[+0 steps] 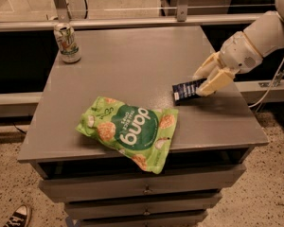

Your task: Move rxbar blueberry near green rice chip bag

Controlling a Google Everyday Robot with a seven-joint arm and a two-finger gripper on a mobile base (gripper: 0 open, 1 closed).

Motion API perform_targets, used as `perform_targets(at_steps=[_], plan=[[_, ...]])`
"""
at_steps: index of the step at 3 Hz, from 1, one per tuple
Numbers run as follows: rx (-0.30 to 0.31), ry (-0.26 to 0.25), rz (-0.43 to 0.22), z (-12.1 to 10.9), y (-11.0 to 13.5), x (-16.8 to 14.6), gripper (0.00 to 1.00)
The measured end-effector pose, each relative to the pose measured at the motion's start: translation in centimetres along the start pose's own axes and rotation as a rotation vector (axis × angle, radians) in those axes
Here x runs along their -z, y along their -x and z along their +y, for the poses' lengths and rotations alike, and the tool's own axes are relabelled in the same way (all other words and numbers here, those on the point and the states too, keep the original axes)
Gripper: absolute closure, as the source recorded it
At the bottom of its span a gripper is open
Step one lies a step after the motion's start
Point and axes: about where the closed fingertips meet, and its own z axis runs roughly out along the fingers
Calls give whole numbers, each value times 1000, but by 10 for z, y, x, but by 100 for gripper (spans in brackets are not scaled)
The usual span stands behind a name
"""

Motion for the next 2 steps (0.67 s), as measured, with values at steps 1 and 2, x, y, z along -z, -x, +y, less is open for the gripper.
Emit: perform_targets(at_steps=[1, 2], plan=[[47, 61, 23, 10, -9, -4, 84], [71, 101, 34, 14, -13, -12, 60]])
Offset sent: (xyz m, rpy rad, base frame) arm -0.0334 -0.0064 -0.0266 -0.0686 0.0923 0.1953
